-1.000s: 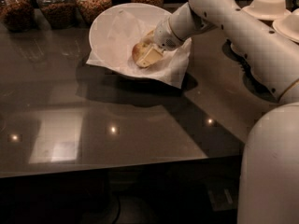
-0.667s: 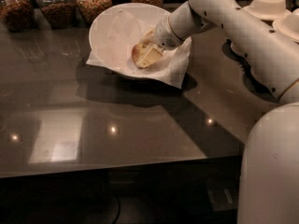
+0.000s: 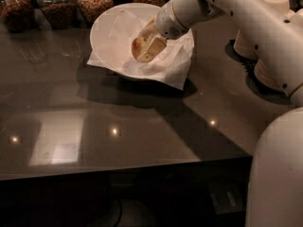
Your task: Pick apple from white bowl
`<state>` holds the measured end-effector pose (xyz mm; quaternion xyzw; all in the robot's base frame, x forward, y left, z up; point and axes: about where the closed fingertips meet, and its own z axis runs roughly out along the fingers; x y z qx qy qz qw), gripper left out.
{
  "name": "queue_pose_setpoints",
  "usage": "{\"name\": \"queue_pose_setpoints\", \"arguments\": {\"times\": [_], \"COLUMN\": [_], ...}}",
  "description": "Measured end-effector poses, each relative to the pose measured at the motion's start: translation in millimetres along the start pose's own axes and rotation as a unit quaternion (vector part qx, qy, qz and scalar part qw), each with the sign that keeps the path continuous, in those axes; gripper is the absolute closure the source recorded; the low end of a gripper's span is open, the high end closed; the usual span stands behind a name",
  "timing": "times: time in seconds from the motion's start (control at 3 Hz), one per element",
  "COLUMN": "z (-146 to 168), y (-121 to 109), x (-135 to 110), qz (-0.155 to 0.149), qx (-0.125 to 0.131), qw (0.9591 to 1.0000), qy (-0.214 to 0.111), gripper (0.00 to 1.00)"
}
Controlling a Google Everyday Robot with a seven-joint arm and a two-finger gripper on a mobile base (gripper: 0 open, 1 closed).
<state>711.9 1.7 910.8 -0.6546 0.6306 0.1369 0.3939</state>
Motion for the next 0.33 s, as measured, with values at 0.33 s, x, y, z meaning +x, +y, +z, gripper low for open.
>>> {"name": "queue_pose_setpoints", "arguments": {"times": [0.33], "z": [-31.3], "y": [-6.7], "x": [-15.6], "qz": [-0.009], "qx": [0.024], "qw": [0.9994], "qy": [-0.022], "gripper": [1.00]}}
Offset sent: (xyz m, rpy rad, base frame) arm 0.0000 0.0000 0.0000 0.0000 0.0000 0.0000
